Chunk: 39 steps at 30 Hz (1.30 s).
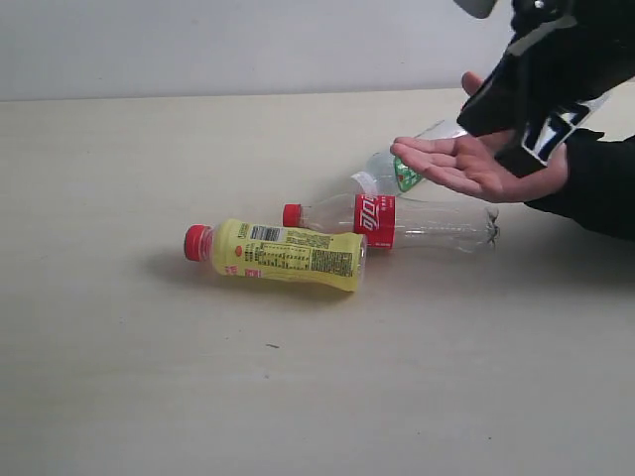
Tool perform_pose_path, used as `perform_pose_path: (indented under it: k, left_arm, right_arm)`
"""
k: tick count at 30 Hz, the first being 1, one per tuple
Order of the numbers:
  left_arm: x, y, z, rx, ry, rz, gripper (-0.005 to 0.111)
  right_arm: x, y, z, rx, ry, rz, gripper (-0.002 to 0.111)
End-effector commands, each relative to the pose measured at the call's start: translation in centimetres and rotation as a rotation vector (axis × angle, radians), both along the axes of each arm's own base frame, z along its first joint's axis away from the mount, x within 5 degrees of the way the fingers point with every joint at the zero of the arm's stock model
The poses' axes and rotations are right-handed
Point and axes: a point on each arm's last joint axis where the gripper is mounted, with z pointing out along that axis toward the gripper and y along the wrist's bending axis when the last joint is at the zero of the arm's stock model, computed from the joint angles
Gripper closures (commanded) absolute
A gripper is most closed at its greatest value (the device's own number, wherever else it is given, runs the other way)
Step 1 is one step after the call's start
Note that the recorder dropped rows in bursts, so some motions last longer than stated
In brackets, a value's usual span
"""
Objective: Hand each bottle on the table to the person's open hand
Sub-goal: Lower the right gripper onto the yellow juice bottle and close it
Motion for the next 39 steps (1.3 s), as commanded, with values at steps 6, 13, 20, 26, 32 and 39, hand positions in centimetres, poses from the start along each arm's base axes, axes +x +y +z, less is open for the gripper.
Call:
perform_pose_path:
  k: [6,13,20,26,32,39]
  left_arm:
    - [0.0,0.0,-0.1,-0.007,-0.003,0.0,0.107]
    - [0.0,0.0,-0.1,-0.007,-0.003,0.0,0.107]
    - [0.0,0.0,-0.1,-0.007,-0.003,0.0,0.107]
    - [0.0,0.0,-0.1,-0.007,-0.003,0.0,0.107]
    - [0.0,0.0,-0.1,-0.007,-0.003,0.0,0.107]
    - [0.0,0.0,-0.1,-0.007,-0.003,0.0,0.107]
  right_arm:
    - [3.7,7.2,-3.8,-0.033,0.136,0.123,0.052]
    - [4.8,11.6,-7.6,-0.111,0.064,0.242,0.038]
    - [4.5,14.9,-10.6,-0.186,-0.033,0.347,0.036]
    - [4.6,16.2,-12.3,-0.187,-0.046,0.366,0.034]
    - [5.1,16.7,-13.8,-0.182,-0.055,0.36,0.034]
    - [5.3,16.8,-15.7,-0.202,-0.025,0.362,0.034]
